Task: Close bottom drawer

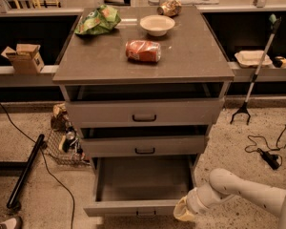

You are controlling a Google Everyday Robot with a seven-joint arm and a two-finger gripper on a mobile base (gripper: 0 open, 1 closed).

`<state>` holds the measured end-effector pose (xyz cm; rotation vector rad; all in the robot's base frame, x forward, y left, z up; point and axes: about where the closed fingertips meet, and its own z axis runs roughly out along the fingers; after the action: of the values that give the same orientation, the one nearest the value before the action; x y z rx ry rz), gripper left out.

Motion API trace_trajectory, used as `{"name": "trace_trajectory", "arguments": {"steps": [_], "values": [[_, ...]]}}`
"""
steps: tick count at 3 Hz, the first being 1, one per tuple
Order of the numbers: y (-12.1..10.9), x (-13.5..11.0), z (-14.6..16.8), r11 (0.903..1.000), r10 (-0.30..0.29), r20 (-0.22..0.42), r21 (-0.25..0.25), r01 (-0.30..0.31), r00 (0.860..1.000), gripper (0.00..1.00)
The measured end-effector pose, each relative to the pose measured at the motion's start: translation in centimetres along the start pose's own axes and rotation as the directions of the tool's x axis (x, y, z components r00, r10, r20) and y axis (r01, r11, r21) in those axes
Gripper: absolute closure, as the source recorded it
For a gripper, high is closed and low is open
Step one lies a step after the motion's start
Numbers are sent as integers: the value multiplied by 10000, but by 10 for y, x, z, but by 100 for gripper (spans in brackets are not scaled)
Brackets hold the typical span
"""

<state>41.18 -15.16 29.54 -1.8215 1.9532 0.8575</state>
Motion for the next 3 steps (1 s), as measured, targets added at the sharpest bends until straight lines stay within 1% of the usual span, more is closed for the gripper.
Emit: {"name": "trace_trajectory", "arguments": {"steps": [1,2,3], "values": [[1,29,10,9993,342,-423,181,-334,9985,100],[1,68,20,9982,421,-690,448,-390,9967,100],[-9,95,33,9988,39,-883,480,4,9961,100]]}}
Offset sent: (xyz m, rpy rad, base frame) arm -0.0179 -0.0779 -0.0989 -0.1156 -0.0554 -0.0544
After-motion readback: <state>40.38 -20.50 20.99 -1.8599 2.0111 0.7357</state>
